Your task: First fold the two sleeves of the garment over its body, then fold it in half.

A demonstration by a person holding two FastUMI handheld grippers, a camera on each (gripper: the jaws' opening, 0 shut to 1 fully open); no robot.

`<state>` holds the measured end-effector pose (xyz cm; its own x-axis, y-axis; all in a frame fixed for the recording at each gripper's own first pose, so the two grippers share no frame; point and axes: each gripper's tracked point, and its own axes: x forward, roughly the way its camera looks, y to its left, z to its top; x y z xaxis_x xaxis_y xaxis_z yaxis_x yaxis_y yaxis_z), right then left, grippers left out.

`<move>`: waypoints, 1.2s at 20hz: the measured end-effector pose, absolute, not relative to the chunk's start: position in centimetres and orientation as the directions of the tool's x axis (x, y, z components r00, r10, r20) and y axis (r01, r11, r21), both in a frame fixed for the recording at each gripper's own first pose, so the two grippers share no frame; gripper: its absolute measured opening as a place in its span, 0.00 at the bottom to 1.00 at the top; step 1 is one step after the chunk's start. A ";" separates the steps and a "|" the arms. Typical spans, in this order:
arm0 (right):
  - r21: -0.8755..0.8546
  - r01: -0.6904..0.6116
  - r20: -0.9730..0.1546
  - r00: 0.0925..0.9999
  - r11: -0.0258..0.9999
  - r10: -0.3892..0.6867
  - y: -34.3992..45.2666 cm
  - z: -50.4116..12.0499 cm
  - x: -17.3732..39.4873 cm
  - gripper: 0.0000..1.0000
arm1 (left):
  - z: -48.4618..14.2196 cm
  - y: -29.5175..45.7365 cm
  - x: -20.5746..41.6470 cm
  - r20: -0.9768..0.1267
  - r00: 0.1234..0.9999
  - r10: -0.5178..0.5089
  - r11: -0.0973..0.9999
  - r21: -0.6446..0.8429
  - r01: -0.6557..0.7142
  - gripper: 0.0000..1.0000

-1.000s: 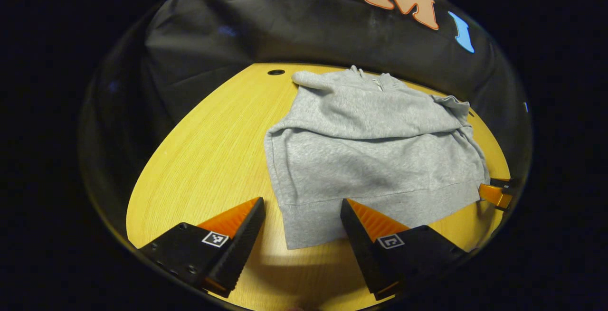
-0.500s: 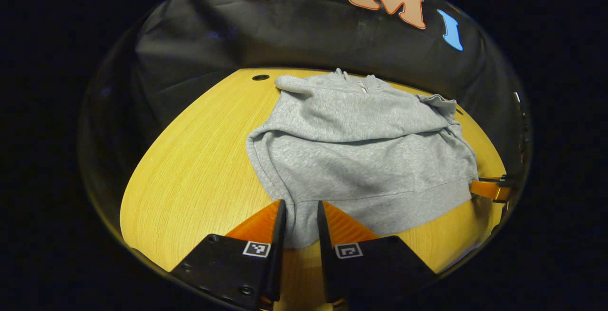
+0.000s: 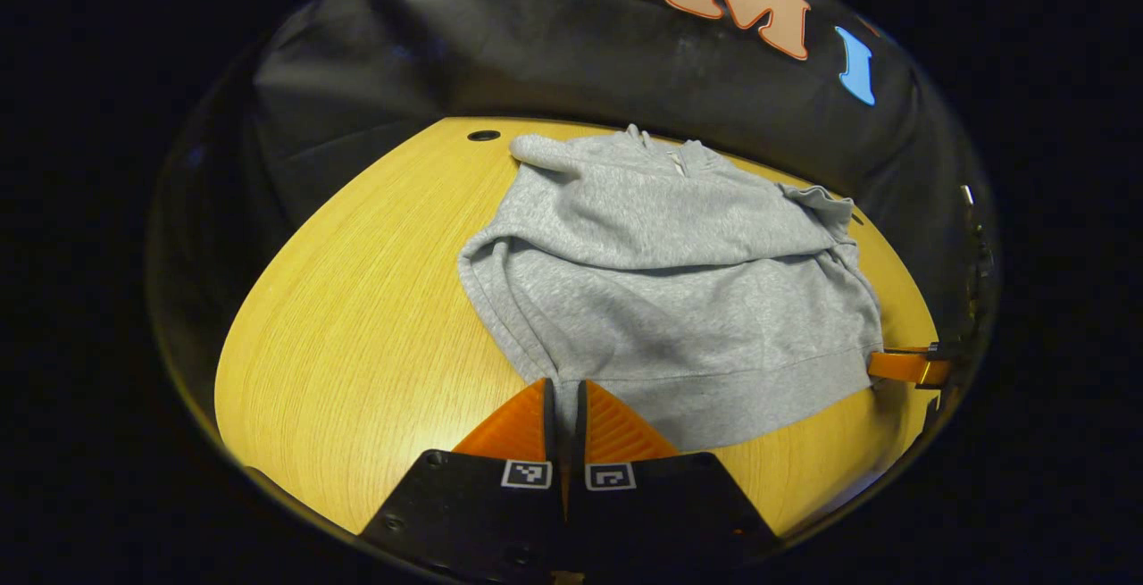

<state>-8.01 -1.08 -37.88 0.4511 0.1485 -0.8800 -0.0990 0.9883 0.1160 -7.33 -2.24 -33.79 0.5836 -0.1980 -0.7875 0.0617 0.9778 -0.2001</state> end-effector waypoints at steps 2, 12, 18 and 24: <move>0.129 -0.106 -0.884 0.438 0.986 0.162 -1.1 -37.8 -8.4 0.04 | -33.7 -2.3 -7.8 -0.798 0.566 -0.207 0.976 -0.212 0.057 0.00; 0.265 -0.065 -0.838 0.477 0.962 0.263 0.0 -33.6 -6.4 0.04 | -31.6 -2.0 -6.5 -0.797 0.560 -0.226 0.961 -0.276 -0.006 0.00; 0.344 -0.060 -0.775 0.545 0.937 0.320 1.1 -29.3 -3.0 0.04 | -27.9 -2.8 -3.4 -0.748 0.609 -0.263 0.945 -0.327 0.006 0.00; 0.437 0.000 -0.722 0.597 0.899 0.351 0.9 -26.3 1.5 0.04 | -24.9 -3.2 0.4 -0.703 0.646 -0.297 0.928 -0.372 0.023 0.00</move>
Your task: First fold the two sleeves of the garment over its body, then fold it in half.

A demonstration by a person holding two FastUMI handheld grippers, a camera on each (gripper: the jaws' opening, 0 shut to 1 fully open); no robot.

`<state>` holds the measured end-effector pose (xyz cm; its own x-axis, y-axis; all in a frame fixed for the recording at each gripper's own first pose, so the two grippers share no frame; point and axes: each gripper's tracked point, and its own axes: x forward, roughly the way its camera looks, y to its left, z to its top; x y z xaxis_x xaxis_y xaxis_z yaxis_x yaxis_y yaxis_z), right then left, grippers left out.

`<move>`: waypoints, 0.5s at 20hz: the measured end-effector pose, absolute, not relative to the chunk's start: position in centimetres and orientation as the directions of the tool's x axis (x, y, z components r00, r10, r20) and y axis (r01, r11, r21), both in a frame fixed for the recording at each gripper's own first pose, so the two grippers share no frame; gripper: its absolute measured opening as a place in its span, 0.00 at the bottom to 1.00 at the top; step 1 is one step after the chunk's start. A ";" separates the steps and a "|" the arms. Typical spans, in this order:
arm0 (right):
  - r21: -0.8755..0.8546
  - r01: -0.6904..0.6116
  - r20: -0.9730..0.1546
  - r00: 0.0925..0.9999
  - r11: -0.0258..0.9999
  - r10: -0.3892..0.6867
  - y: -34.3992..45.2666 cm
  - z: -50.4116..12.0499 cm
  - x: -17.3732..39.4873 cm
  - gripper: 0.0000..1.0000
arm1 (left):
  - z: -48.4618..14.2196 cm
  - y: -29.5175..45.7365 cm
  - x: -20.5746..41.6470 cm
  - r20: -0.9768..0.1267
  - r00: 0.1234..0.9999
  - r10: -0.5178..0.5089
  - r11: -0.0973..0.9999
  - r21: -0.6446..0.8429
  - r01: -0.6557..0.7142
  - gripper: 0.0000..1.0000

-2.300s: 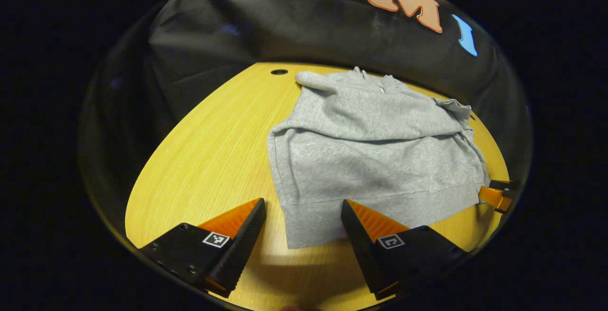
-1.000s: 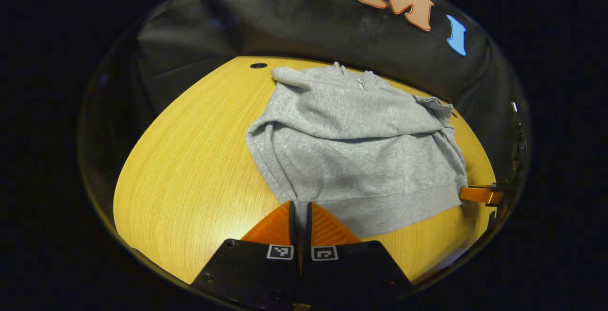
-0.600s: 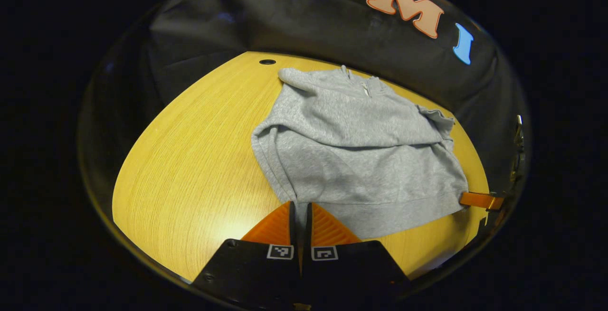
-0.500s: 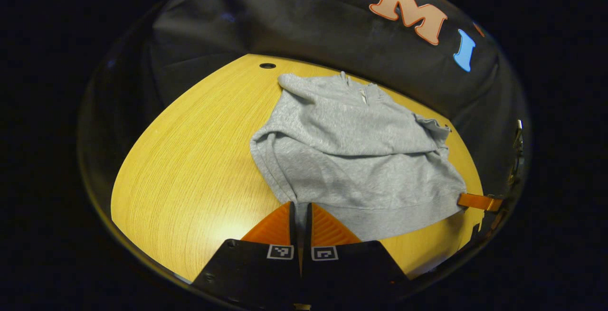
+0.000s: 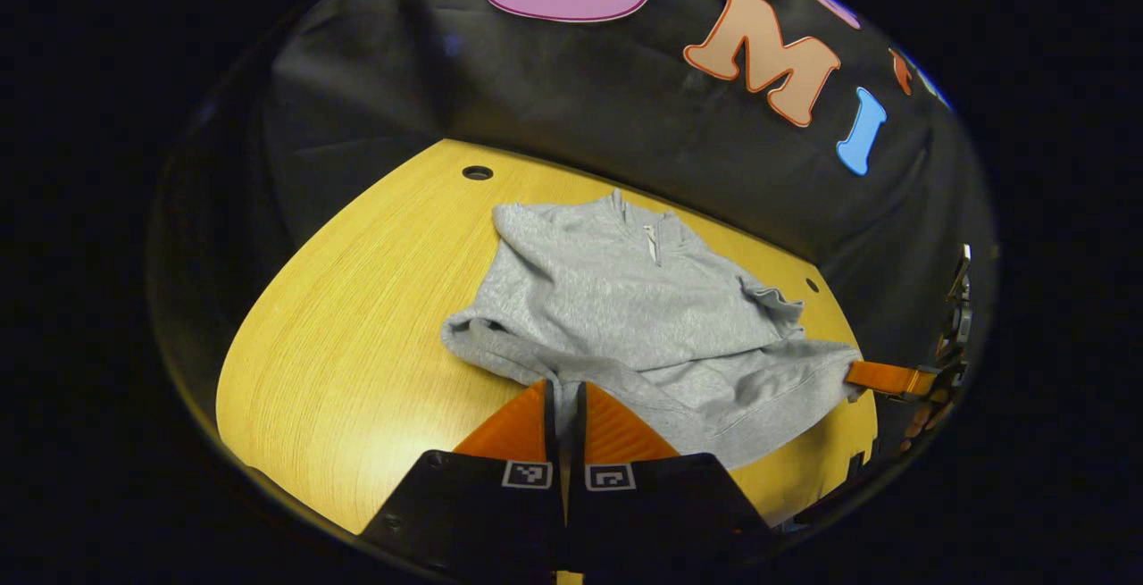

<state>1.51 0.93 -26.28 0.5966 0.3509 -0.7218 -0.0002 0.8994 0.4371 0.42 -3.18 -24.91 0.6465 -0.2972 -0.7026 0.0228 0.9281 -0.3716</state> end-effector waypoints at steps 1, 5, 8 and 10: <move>0.452 0.012 -0.713 0.606 0.892 0.353 0.8 -26.0 2.4 0.04 | -24.5 -3.2 1.1 -0.693 0.656 -0.299 0.924 -0.381 0.019 0.00; 0.497 0.064 -0.694 0.627 0.865 0.352 1.0 -25.6 6.0 0.04 | -23.6 -3.1 4.7 -0.671 0.675 -0.306 0.915 -0.403 0.015 0.00; 0.520 0.115 -0.696 0.631 0.846 0.342 0.8 -26.6 8.9 0.04 | -23.8 -3.6 7.0 -0.679 0.656 -0.330 0.910 -0.414 0.029 0.00; 0.561 0.182 -0.706 0.614 0.808 0.352 0.9 -27.5 10.4 0.04 | -24.4 -3.7 8.7 -0.687 0.642 -0.340 0.905 -0.424 0.026 0.00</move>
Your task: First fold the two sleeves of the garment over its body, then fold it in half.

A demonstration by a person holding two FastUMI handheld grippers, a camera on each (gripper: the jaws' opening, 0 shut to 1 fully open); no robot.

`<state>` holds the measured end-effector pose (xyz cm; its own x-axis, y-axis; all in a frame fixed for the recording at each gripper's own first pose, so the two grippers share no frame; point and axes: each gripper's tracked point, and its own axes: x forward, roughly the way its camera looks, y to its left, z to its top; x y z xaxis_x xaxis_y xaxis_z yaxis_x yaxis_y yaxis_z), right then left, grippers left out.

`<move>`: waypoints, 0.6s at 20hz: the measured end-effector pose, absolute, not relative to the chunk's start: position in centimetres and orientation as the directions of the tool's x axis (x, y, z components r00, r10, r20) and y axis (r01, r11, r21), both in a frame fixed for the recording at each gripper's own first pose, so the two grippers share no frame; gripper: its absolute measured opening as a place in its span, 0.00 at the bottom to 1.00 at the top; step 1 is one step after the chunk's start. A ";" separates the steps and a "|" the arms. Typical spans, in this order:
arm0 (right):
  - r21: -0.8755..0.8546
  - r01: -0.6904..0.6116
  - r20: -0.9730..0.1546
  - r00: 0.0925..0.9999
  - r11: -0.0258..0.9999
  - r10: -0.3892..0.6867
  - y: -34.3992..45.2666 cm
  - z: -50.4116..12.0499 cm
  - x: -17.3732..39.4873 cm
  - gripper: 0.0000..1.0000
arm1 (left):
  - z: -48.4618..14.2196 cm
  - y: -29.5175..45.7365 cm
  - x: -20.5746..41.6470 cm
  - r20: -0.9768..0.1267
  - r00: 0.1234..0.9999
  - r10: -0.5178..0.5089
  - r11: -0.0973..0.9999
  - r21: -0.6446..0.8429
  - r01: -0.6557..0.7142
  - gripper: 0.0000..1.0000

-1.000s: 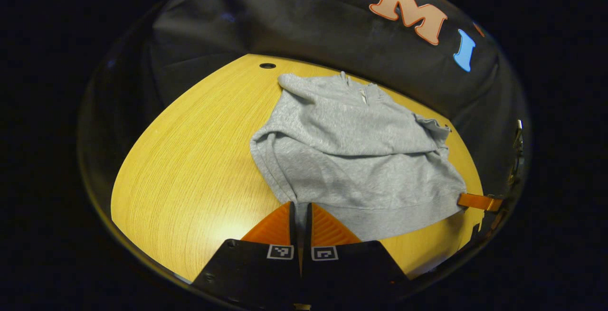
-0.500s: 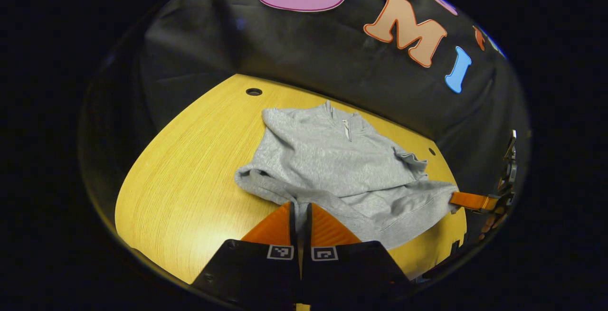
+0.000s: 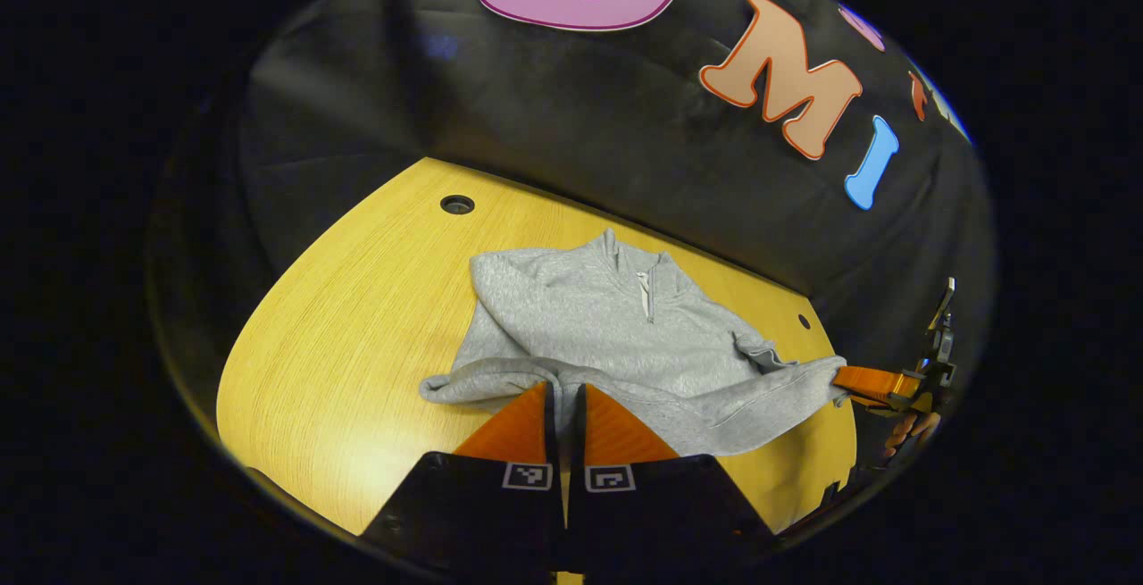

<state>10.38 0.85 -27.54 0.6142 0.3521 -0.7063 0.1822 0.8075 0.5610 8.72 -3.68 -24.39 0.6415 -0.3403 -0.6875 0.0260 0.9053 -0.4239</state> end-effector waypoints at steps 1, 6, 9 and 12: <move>0.576 0.221 -0.710 0.611 0.787 0.349 0.8 -28.1 11.1 0.04 | -24.9 -3.7 9.6 -0.692 0.635 -0.343 0.901 -0.433 0.015 0.02; 0.573 0.290 -0.737 0.592 0.766 0.327 0.5 -30.7 14.2 0.02 | -27.8 -3.6 13.3 -0.722 0.587 -0.366 0.864 -0.498 -0.075 0.00; 0.578 0.336 -0.750 0.578 0.743 0.321 1.0 -32.4 15.6 0.09 | -30.3 -3.8 14.1 -0.773 0.516 -0.369 0.840 -0.515 -0.172 0.00; 0.589 0.342 -0.746 0.577 0.732 0.331 1.5 -33.2 16.8 0.15 | -31.6 -3.9 15.2 -0.798 0.490 -0.351 0.836 -0.502 -0.220 0.00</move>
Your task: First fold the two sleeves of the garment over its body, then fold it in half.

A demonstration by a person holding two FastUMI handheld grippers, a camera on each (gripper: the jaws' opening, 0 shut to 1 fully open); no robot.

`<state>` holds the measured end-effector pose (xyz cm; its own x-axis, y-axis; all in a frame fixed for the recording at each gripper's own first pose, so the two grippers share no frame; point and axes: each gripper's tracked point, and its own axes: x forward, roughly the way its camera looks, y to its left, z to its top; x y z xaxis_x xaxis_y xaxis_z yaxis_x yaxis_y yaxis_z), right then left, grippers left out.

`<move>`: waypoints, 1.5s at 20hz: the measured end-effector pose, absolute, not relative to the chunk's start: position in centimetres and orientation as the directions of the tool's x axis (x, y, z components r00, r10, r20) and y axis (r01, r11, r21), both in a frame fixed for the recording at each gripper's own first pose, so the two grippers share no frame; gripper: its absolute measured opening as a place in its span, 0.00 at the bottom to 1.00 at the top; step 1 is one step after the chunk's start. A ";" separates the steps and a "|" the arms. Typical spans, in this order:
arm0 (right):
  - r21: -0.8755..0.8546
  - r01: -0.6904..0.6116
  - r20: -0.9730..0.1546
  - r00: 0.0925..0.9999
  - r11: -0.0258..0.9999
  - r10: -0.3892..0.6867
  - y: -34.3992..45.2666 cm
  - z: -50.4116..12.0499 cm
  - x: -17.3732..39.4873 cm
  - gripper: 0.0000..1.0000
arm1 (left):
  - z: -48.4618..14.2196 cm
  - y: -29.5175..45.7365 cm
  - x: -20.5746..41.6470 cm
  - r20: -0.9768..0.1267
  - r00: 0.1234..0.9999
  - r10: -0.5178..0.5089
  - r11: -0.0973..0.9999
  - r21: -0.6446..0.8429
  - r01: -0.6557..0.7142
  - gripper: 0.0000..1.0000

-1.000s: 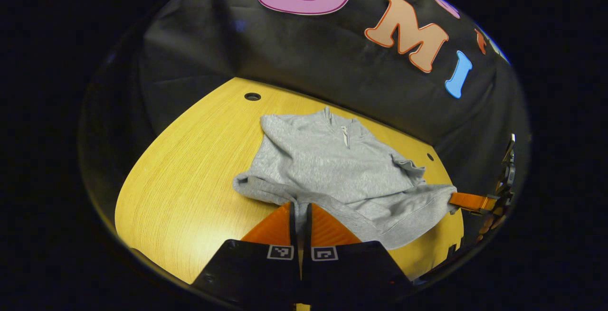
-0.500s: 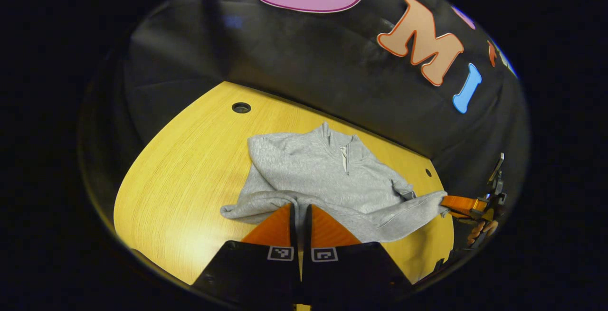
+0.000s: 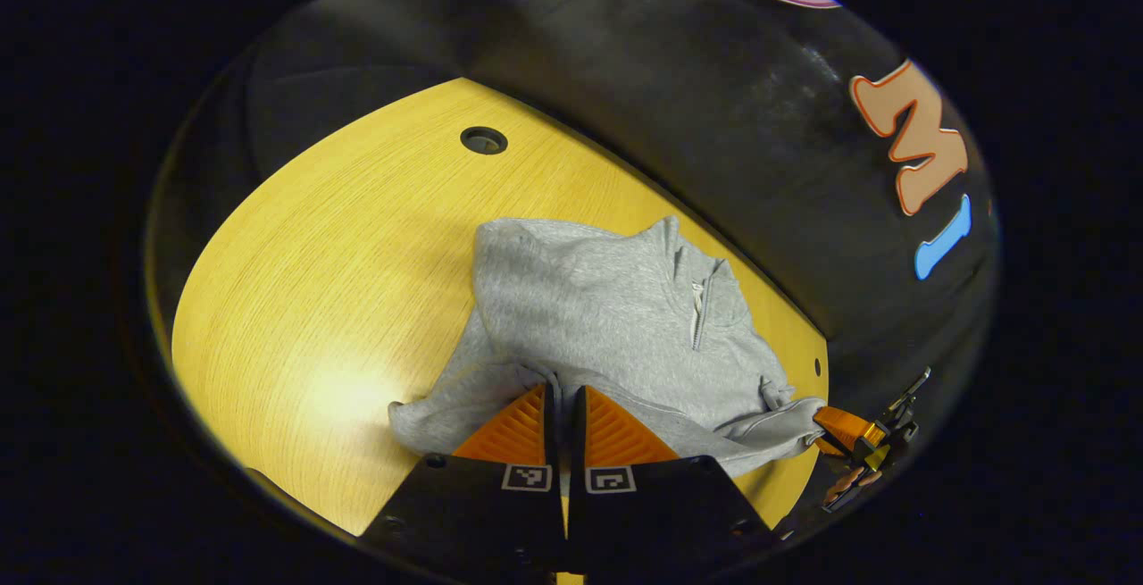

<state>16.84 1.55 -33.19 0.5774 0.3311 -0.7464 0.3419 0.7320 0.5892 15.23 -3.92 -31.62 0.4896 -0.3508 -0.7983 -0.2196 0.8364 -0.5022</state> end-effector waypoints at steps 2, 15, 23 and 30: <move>0.585 0.316 -0.727 0.613 0.747 0.310 1.6 -32.7 18.0 0.39 | -31.2 -3.8 16.4 -0.779 0.523 -0.344 0.831 -0.512 -0.216 0.02; 0.240 0.018 -0.455 0.885 0.971 0.096 -0.3 -22.1 18.6 0.97 | -19.5 0.3 20.5 -0.530 0.845 -0.063 0.981 -0.190 -0.046 0.96; 0.004 -0.132 -0.253 0.959 0.991 0.129 1.8 -13.8 12.9 0.98 | -10.8 -0.9 14.9 -0.368 0.929 -0.028 0.999 -0.043 0.013 0.95; -0.002 -0.123 -0.194 0.974 0.992 0.120 2.4 -11.0 10.9 1.00 | -7.4 -1.0 12.9 -0.283 0.959 0.003 0.999 0.051 0.012 0.95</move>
